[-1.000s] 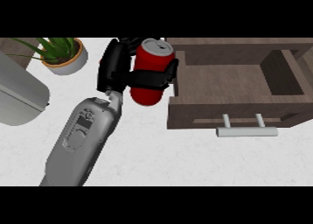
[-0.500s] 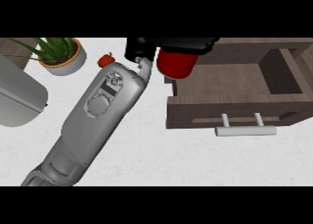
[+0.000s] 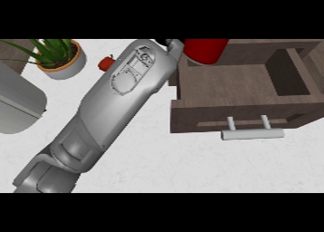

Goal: Pick up the can, place it into the drawer and close the drawer

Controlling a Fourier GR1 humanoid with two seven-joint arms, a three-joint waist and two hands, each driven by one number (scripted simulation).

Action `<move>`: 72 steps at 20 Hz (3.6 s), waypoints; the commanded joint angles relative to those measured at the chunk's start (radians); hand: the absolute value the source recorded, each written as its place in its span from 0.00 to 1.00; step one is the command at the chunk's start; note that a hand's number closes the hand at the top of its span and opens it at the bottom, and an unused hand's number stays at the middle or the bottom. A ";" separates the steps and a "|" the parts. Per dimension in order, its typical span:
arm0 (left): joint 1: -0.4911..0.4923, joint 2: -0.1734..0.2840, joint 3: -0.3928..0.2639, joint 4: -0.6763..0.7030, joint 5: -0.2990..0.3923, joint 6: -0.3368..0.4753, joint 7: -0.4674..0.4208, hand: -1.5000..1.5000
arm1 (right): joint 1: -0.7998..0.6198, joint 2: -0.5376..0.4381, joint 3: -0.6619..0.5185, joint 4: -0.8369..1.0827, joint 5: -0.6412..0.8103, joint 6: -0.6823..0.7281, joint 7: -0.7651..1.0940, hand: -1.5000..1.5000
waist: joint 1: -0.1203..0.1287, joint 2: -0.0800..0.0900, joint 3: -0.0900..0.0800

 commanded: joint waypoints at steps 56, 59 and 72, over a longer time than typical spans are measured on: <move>-0.073 0.000 -0.412 0.422 0.472 0.277 -0.346 0.00 | -0.141 -0.096 0.058 -0.031 0.205 -0.020 -0.044 0.00 | -0.083 0.020 0.000; -0.092 0.000 -0.397 0.438 0.496 0.267 -0.358 0.00 | -0.171 -0.118 0.101 -0.016 0.293 -0.018 -0.074 0.00 | -0.077 0.027 0.001; -0.144 0.000 -0.396 0.390 0.568 0.317 -0.366 0.00 | -0.228 -0.219 0.241 0.017 0.715 -0.060 -0.130 0.00 | -0.016 0.009 0.000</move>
